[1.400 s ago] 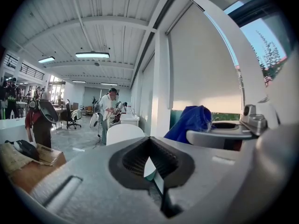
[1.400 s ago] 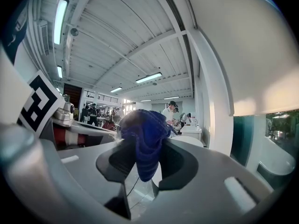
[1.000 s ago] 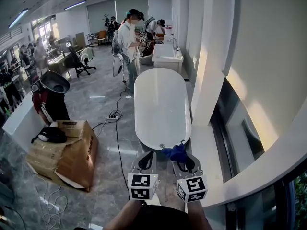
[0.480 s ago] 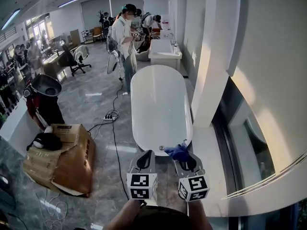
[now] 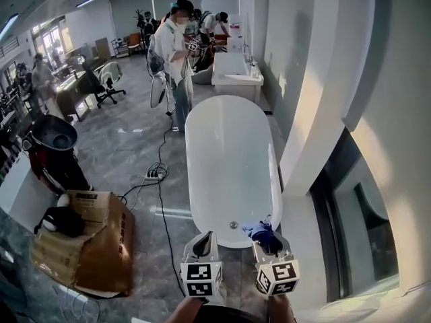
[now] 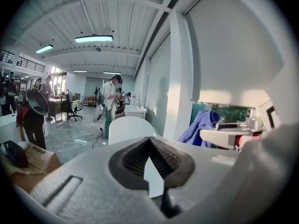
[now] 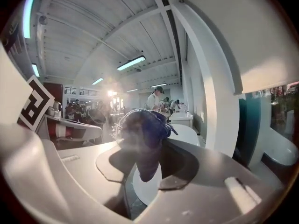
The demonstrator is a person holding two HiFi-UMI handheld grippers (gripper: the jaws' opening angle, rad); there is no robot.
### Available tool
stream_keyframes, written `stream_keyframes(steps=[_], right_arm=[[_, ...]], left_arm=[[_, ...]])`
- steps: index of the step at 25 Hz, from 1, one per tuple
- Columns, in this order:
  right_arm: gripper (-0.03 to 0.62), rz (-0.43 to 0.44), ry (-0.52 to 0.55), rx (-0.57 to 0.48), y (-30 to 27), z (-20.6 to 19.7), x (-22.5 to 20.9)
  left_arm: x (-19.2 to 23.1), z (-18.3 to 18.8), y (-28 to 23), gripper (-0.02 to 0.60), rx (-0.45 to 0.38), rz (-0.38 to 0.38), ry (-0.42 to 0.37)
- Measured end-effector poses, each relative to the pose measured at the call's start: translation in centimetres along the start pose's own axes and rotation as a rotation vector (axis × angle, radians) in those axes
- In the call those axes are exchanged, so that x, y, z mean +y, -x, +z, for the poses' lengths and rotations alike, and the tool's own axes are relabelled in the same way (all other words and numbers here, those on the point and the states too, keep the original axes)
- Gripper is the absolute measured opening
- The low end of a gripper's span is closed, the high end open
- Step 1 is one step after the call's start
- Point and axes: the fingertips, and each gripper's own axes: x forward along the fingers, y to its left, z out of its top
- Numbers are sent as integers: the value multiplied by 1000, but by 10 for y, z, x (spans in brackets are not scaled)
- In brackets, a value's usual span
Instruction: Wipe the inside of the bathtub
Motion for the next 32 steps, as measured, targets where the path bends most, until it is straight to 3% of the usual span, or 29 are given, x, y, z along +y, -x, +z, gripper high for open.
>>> stream_keyframes(steps=[16, 24, 28, 32], right_arm=[[133, 107, 64, -14, -219, 77, 7], [133, 29, 53, 44, -232, 69, -50], [135, -25, 35, 85, -229, 61, -88], [135, -18, 19, 56, -238, 76, -121]], left_arm=[[124, 86, -147, 5, -19, 13, 55], [99, 85, -212, 5, 37, -66, 66], [71, 96, -237, 5, 77, -106, 29], [41, 111, -263, 5, 70, -127, 3]])
